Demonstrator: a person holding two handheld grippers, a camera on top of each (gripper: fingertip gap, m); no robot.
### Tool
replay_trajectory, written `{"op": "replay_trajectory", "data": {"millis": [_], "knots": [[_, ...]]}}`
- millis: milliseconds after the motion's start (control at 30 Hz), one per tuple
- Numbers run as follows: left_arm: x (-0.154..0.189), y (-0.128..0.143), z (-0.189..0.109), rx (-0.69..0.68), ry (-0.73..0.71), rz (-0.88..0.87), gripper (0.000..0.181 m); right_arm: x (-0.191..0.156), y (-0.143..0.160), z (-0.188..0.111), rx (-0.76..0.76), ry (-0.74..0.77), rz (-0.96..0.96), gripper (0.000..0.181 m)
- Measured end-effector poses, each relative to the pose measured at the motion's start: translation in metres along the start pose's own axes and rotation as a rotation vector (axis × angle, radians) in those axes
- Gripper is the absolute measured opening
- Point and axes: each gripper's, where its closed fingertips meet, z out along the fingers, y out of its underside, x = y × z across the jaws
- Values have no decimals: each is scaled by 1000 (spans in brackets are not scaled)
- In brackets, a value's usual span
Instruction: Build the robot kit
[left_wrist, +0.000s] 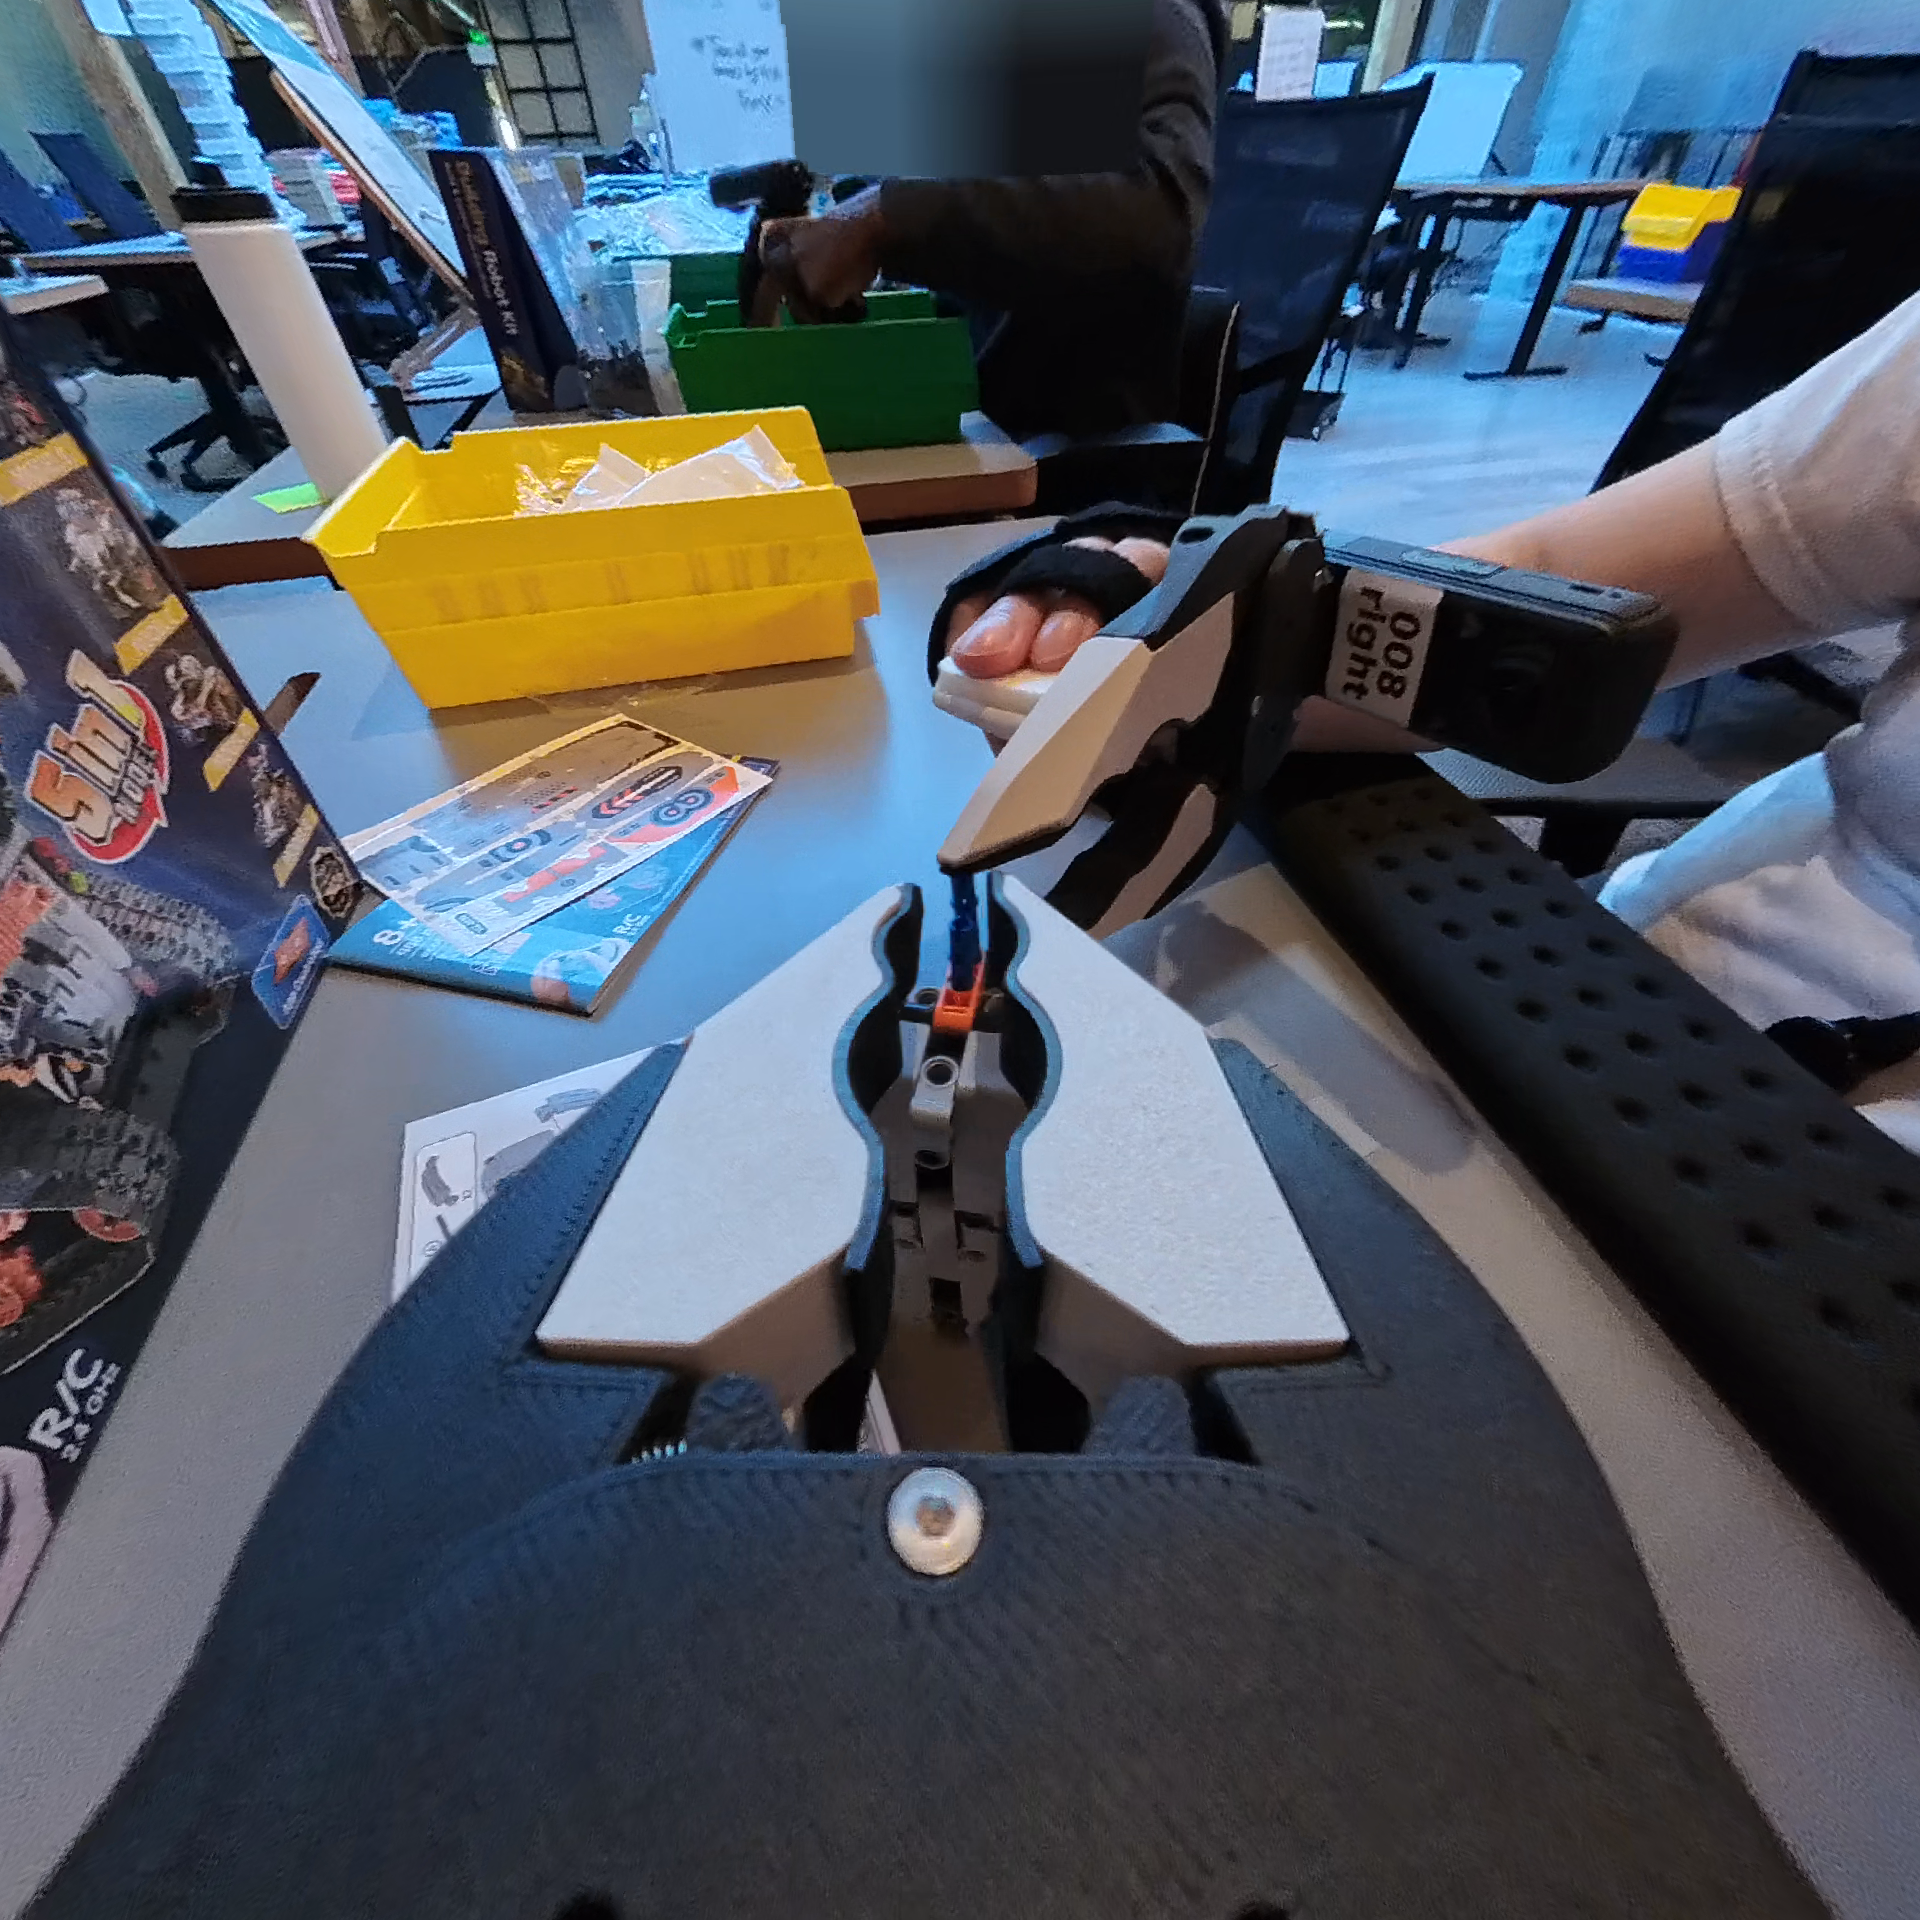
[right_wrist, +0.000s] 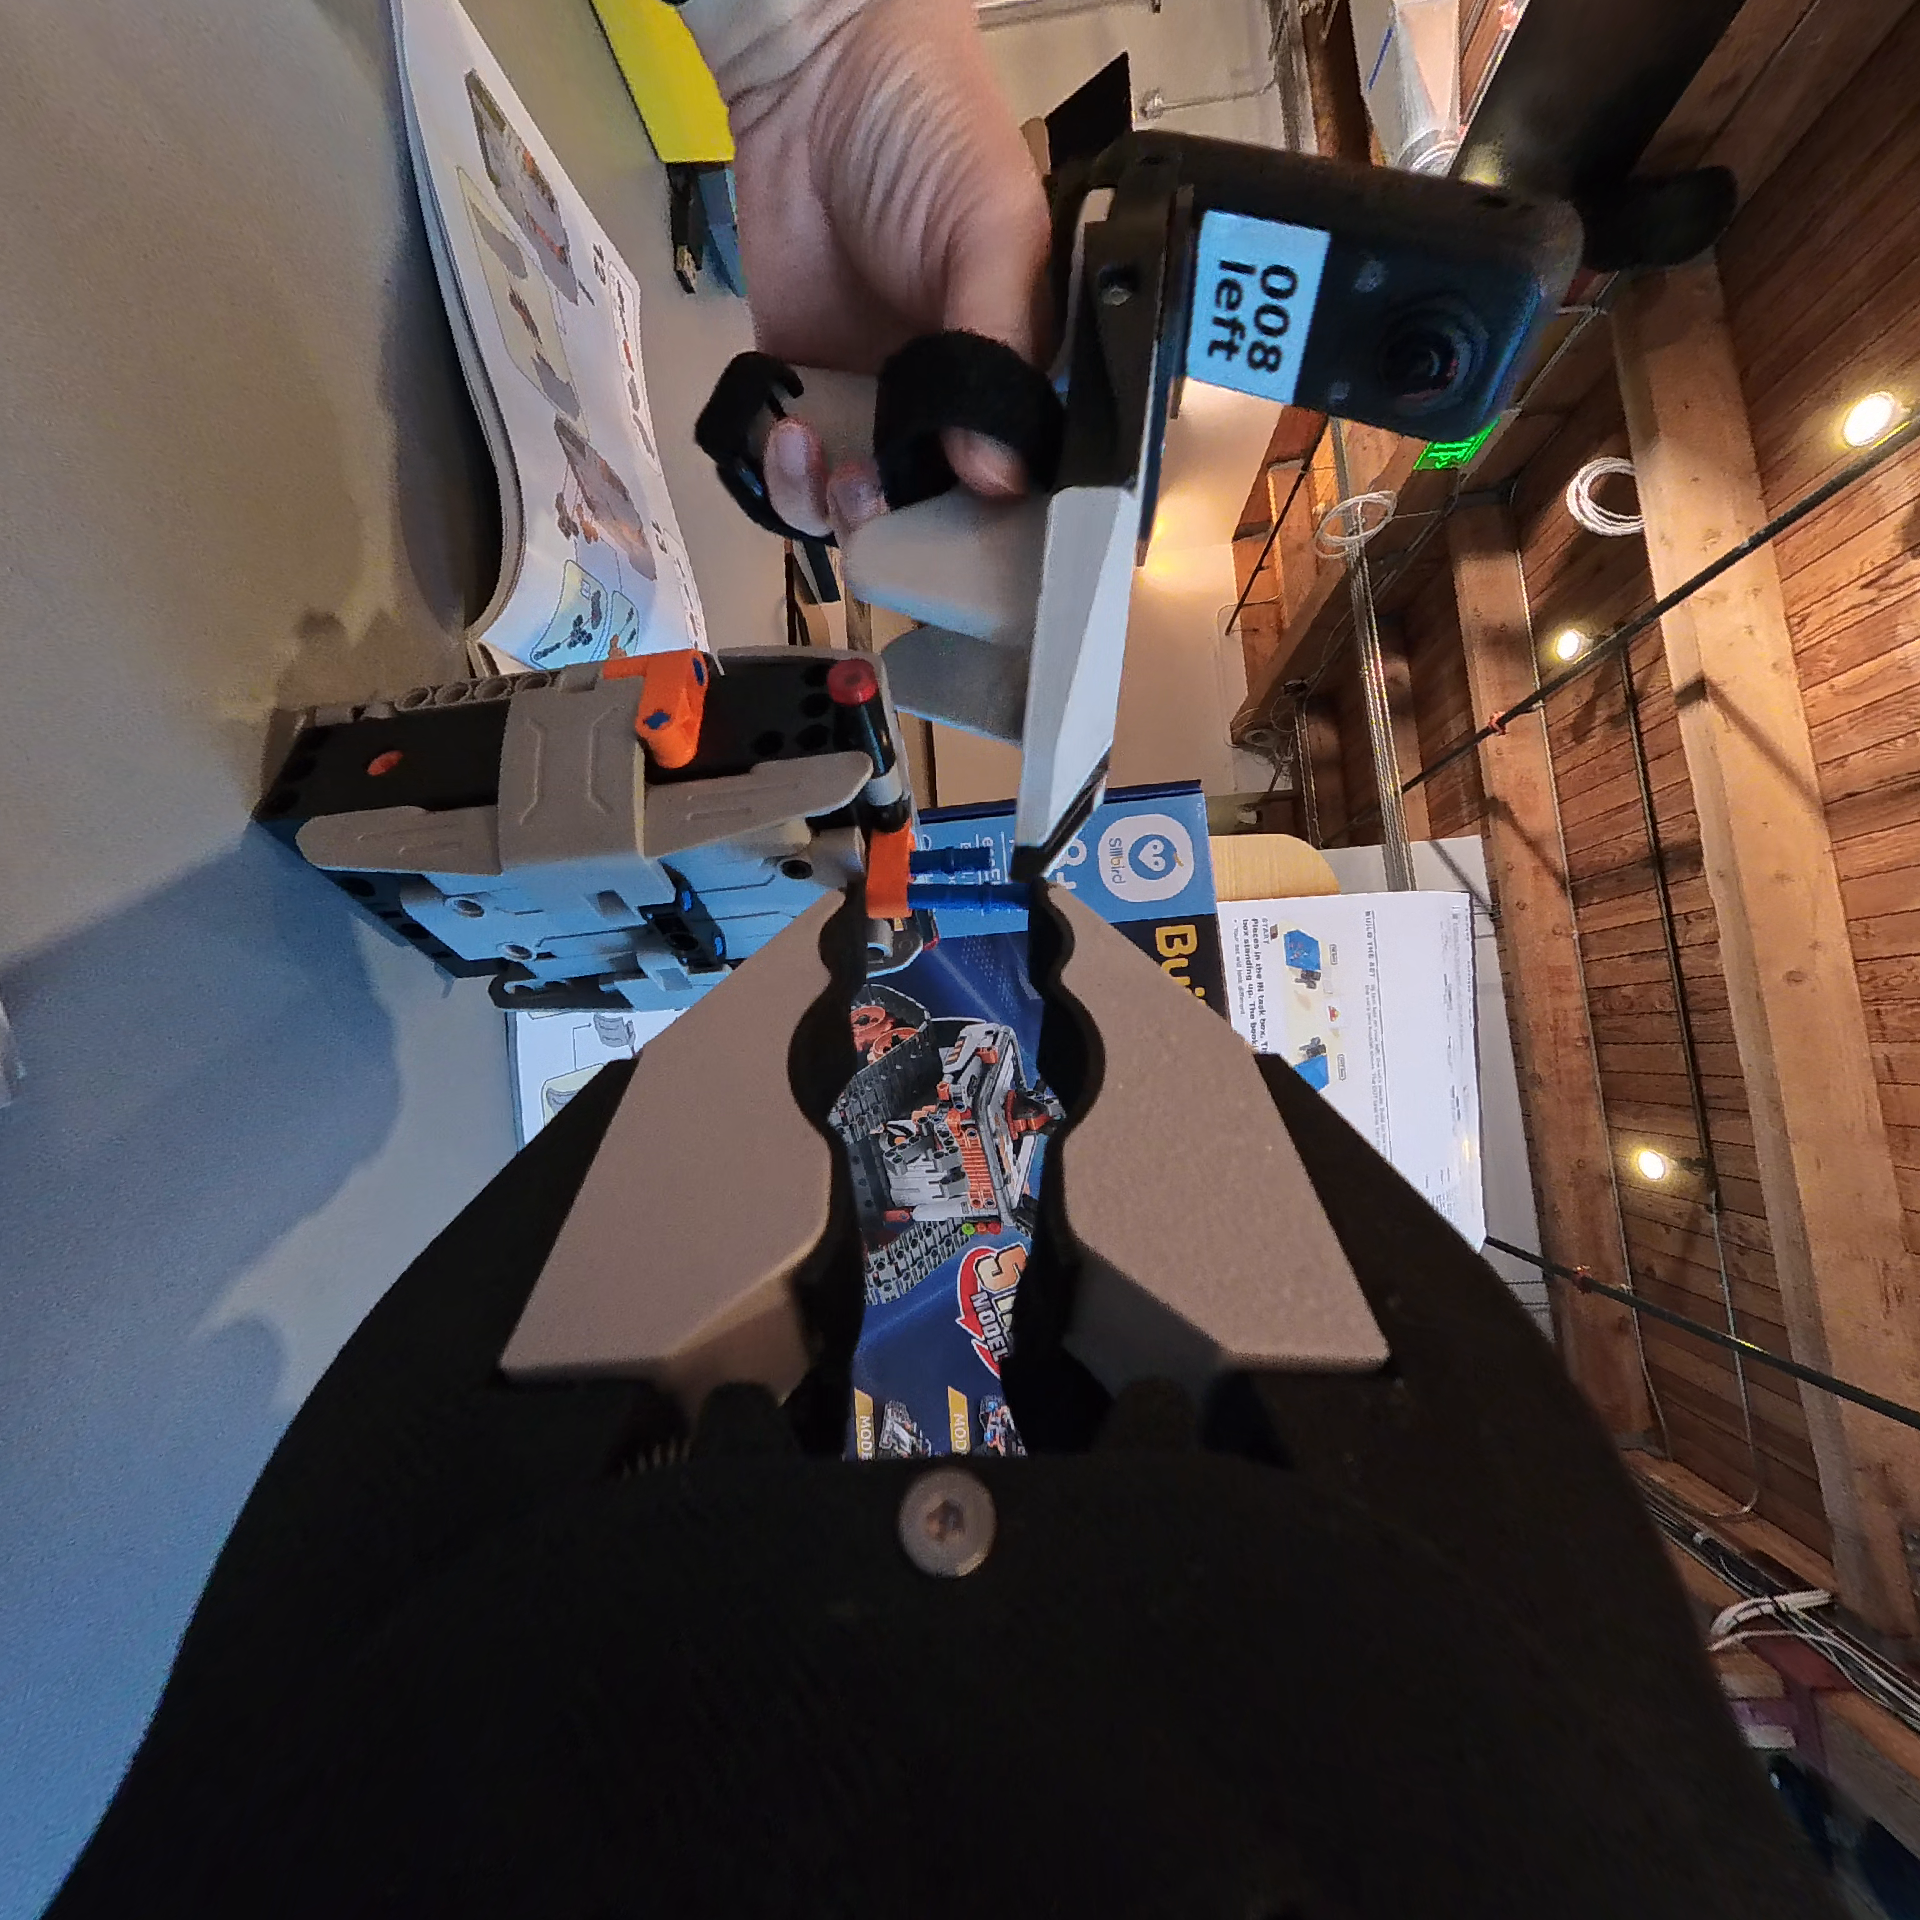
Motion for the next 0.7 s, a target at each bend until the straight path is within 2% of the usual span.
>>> {"op": "replay_trajectory", "data": {"millis": [333, 600, 700], "knots": [[2, 5, 8, -43, 18, 6, 3, 0, 0, 0, 4, 3, -16, 29], [3, 5, 9, -44, 21, 18, 3, 0, -1, -2, 17, 6, -26, 29], [2, 6, 9, -51, 12, 14, 7, 0, -1, -1, 17, 11, -36, 29]]}}
